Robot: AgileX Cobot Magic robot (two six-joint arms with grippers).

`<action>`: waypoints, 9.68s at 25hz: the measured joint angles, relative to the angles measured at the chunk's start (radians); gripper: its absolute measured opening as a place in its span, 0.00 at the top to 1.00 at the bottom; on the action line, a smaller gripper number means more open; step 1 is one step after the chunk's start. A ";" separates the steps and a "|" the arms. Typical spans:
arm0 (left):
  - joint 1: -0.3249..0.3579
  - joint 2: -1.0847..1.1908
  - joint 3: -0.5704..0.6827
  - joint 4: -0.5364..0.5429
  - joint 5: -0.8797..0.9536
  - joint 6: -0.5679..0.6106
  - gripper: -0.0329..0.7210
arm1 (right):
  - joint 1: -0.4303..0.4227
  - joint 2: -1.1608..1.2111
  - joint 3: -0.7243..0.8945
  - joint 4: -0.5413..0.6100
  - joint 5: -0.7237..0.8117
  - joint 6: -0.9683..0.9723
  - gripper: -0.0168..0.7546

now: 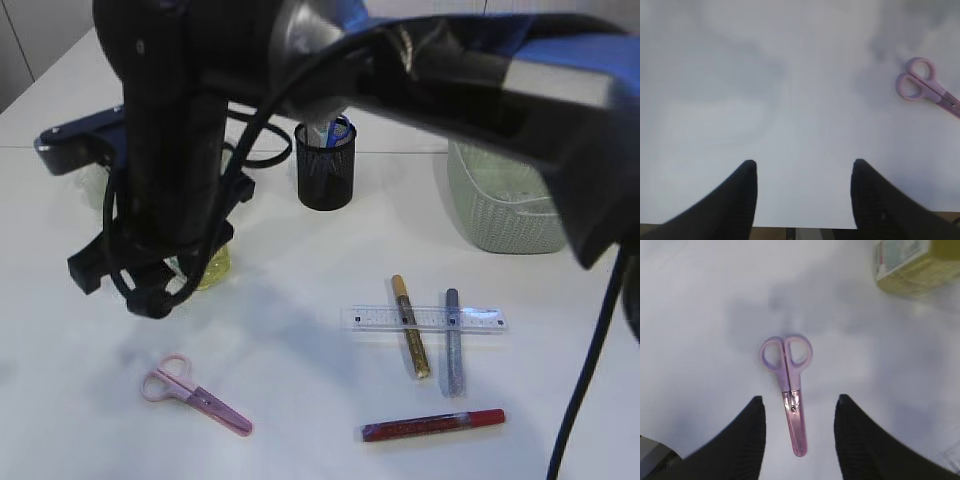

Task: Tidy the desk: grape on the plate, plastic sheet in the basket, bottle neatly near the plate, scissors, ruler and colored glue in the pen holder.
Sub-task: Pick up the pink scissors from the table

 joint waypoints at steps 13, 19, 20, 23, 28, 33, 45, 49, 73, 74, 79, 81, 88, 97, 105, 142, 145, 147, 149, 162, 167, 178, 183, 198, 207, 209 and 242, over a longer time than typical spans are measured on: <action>0.000 0.000 0.000 0.000 0.000 0.003 0.38 | 0.024 0.153 0.000 0.011 -0.006 -0.164 0.51; 0.000 0.000 0.000 0.000 0.000 0.005 0.38 | 0.024 0.176 0.000 0.011 -0.007 -0.172 0.51; 0.000 0.000 0.000 0.000 0.000 0.005 0.38 | 0.024 0.178 0.000 0.013 -0.007 -0.172 0.51; 0.000 0.000 0.000 0.000 0.000 0.005 0.38 | 0.024 0.191 0.000 0.026 -0.007 -0.174 0.50; 0.000 0.000 0.000 0.000 0.000 0.005 0.38 | 0.024 0.223 0.000 0.032 -0.013 -0.177 0.47; 0.000 0.000 0.000 0.000 0.001 0.005 0.38 | 0.024 0.237 0.000 0.032 -0.015 -0.177 0.46; 0.000 0.000 0.000 -0.002 0.002 0.005 0.38 | 0.024 0.237 0.000 0.032 -0.015 -0.175 0.46; 0.000 0.000 0.000 -0.002 0.002 0.005 0.38 | 0.024 0.237 0.000 0.032 -0.015 -0.175 0.46; 0.000 0.000 0.000 -0.002 0.003 0.005 0.38 | 0.024 0.252 -0.004 0.034 -0.019 -0.164 0.71; 0.000 0.000 0.000 -0.002 0.003 0.005 0.38 | 0.024 0.252 -0.004 0.035 -0.019 -0.162 0.72; 0.000 0.000 0.000 -0.002 0.004 0.005 0.38 | 0.024 0.252 -0.004 0.035 -0.019 -0.147 0.74; 0.000 0.000 0.000 -0.002 0.004 0.005 0.38 | 0.024 0.252 -0.004 0.035 -0.019 -0.143 0.74; 0.000 0.000 0.000 -0.002 0.004 0.005 0.38 | 0.024 0.252 -0.006 0.035 -0.019 -0.121 0.74; 0.000 0.000 0.000 -0.002 0.004 0.005 0.38 | 0.024 0.225 -0.006 0.035 -0.019 -0.117 0.74; 0.000 0.000 0.000 -0.003 0.004 0.007 0.38 | 0.024 0.212 -0.006 0.035 -0.019 -0.116 0.83; 0.043 0.000 0.000 -0.051 0.021 0.038 0.38 | 0.017 0.059 0.017 0.023 -0.019 -0.076 0.44; 0.043 0.000 0.000 -0.062 0.037 0.038 0.38 | 0.001 0.013 0.083 0.012 -0.019 -0.075 0.44; 0.043 0.000 0.000 -0.064 0.050 0.038 0.38 | -0.011 -0.028 0.146 -0.012 -0.019 -0.071 0.44; 0.043 0.000 0.000 -0.066 0.054 0.038 0.38 | -0.022 -0.068 0.207 -0.029 -0.019 -0.070 0.44; 0.043 0.000 0.000 -0.077 0.075 0.038 0.38 | -0.231 -0.443 0.589 -0.087 -0.019 -0.069 0.44; 0.043 0.000 0.000 -0.096 0.076 0.038 0.38 | -0.419 -0.618 0.741 -0.089 -0.019 -0.069 0.44; 0.041 0.000 0.000 -0.144 0.103 0.038 0.38 | -0.703 -0.878 0.968 -0.114 -0.061 -0.074 0.44; -0.013 -0.009 0.000 -0.146 0.133 -0.013 0.38 | -0.709 -0.897 0.972 -0.112 -0.072 -0.074 0.44; -0.564 -0.038 0.000 0.073 0.077 -0.794 0.38 | -0.709 -0.897 0.975 -0.112 -0.081 -0.074 0.44; -0.589 0.080 0.000 0.081 -0.079 -1.337 0.43 | -0.709 -0.897 0.975 -0.112 -0.083 -0.076 0.44; -0.613 0.127 0.000 0.079 -0.105 -1.453 0.45 | -0.709 -0.897 0.975 -0.112 -0.083 -0.076 0.44; -0.582 0.452 -0.004 0.146 -0.219 -2.139 0.46 | -0.709 -0.898 0.975 -0.110 -0.102 -0.076 0.44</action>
